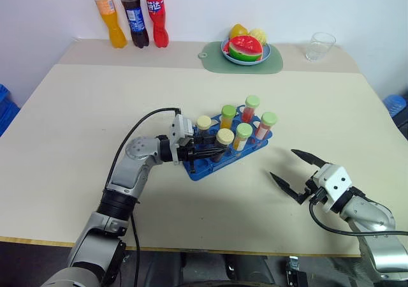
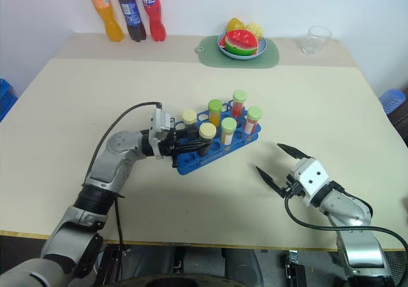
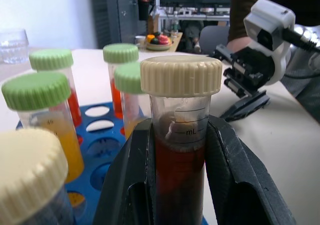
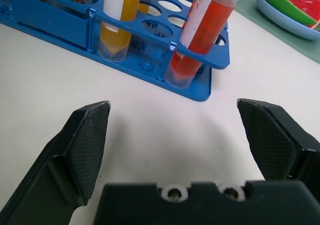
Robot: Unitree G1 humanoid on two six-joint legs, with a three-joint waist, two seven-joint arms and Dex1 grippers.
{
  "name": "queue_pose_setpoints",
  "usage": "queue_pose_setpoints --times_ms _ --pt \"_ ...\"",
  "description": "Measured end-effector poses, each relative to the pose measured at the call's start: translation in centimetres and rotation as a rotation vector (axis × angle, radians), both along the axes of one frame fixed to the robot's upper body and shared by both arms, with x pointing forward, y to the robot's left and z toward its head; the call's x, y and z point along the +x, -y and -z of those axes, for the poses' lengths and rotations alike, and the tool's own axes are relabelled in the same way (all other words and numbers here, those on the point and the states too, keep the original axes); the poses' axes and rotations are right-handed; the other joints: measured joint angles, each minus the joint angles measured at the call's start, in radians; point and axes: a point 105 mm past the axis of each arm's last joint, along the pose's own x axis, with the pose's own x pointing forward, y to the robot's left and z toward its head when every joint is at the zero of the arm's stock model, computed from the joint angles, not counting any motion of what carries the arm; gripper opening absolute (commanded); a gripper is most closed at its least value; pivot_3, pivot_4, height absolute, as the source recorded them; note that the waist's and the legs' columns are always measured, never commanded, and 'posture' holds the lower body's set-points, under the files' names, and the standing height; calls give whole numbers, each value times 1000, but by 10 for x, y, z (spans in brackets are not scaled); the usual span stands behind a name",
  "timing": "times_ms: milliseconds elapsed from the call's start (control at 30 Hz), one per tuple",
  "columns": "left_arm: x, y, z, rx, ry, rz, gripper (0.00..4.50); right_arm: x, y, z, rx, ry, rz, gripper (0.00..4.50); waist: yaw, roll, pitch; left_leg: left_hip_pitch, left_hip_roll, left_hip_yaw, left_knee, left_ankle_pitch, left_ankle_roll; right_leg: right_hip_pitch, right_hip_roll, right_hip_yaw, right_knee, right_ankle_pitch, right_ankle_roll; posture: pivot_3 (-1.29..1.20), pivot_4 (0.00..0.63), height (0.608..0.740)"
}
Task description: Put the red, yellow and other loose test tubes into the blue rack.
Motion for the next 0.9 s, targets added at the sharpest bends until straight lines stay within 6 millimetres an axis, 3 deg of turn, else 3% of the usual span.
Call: queue_pose_setpoints --times_ms 33,233,467,567,833,900 --pt "1 0 1 3 -3 -2 776 0 0 1 1 -1 2 4500 0 0 0 0 0 0 0 0 0 0 0 0 0 0 0 0 150 740" --pt "11 -3 5 -4 -13 -68 3752 1 0 1 6 6 3 4500 0 0 0 0 0 0 0 0 0 0 0 0 0 0 0 0 150 740" --pt "19 -14 -18 -67 60 -236 3752 2 0 -2 18 2 27 4500 0 0 0 0 0 0 0 0 0 0 0 0 1 0 0 0 150 740" --pt "16 -30 -23 -68 126 -339 3752 -1 2 -6 35 -3 41 4500 -1 0 0 1 1 0 0 0 0 0 0 0 1 0 1 0 150 740" --pt "7 -122 2 21 67 -628 3752 -5 29 -11 72 -4 151 4500 -18 1 0 2 3 1 -1 0 0 0 1 0 2 0 0 0 150 740" --pt "-1 -137 10 45 45 -670 3752 -6 34 -9 83 -13 164 4500 -18 1 0 2 3 1 -1 0 0 0 0 0 2 0 0 0 150 740"
